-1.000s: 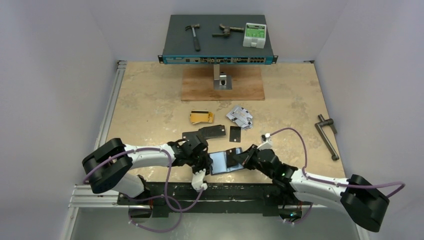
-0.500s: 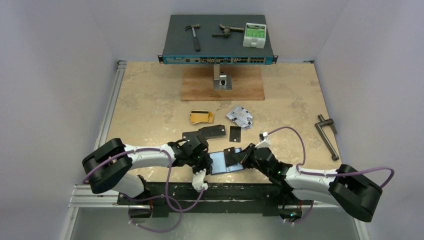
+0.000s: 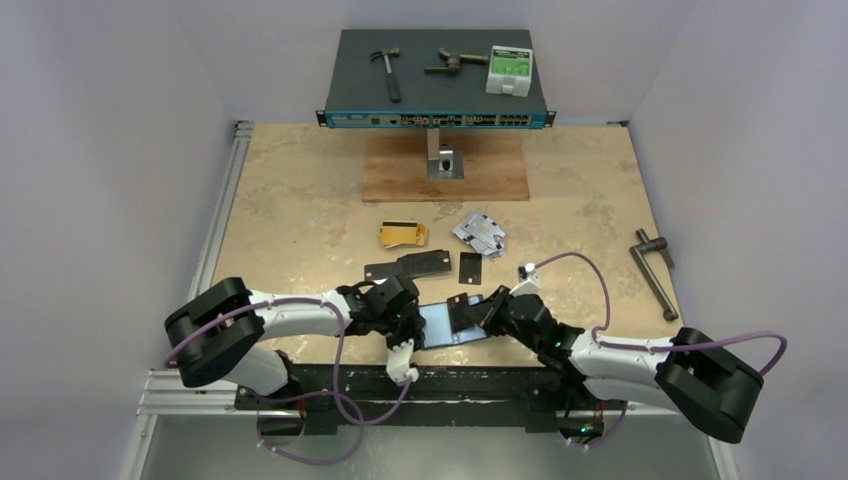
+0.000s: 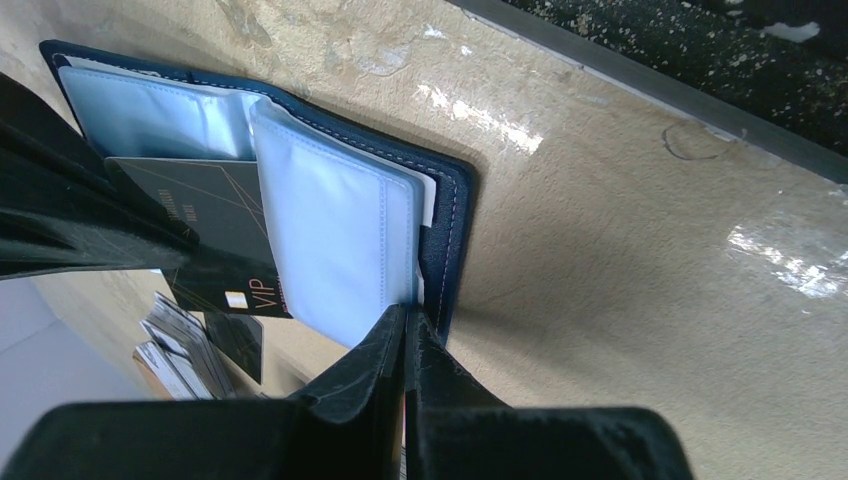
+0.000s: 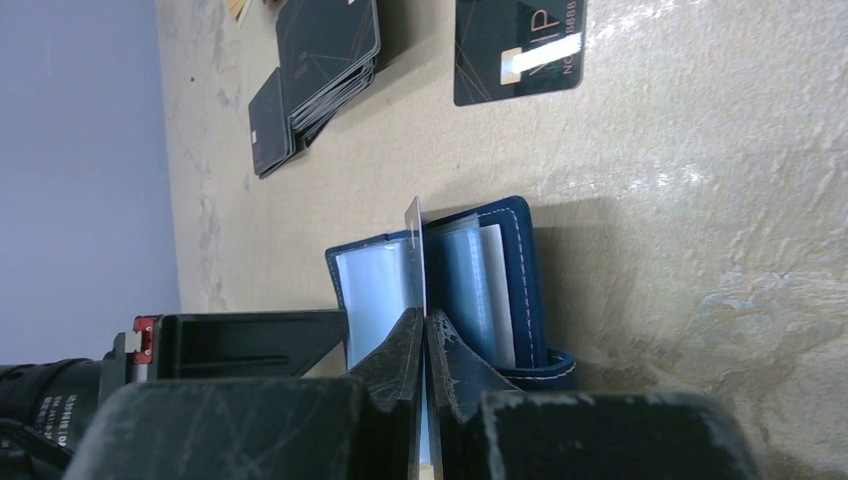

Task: Put the credit cards into the card holder
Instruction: Insert the credit card into the card holder.

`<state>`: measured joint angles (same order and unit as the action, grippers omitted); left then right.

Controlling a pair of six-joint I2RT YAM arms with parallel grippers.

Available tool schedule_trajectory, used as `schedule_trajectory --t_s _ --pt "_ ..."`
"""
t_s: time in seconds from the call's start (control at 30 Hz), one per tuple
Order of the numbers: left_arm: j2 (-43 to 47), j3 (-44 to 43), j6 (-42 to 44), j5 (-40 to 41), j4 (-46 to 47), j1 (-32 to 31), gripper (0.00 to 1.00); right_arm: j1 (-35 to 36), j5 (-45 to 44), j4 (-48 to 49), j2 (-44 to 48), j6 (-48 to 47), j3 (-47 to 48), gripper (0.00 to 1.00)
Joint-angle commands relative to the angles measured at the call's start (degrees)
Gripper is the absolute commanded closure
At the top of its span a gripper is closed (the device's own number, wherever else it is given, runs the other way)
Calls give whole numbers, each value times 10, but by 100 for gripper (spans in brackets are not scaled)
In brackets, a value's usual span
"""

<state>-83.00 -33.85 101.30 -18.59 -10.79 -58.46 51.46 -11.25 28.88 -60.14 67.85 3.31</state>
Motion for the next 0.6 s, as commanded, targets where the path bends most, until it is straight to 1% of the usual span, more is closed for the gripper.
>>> schedule_trajectory --t_s 0.0,0.17,0.37,0.43,0.57 --pt "-26 17 -32 12 -35 -11 100 6 56 3 9 5 -4 100" --pt "-34 15 -51 33 -30 -14 100 6 59 14 44 10 -17 100" --pt "-32 18 -59 39 -30 -15 100 6 92 19 22 12 -21 100" --pt "-29 21 -60 42 -30 -15 100 6 103 2 27 1 -15 100" --pt "-24 26 -63 47 -33 -15 100 5 110 -72 81 -15 -13 100"
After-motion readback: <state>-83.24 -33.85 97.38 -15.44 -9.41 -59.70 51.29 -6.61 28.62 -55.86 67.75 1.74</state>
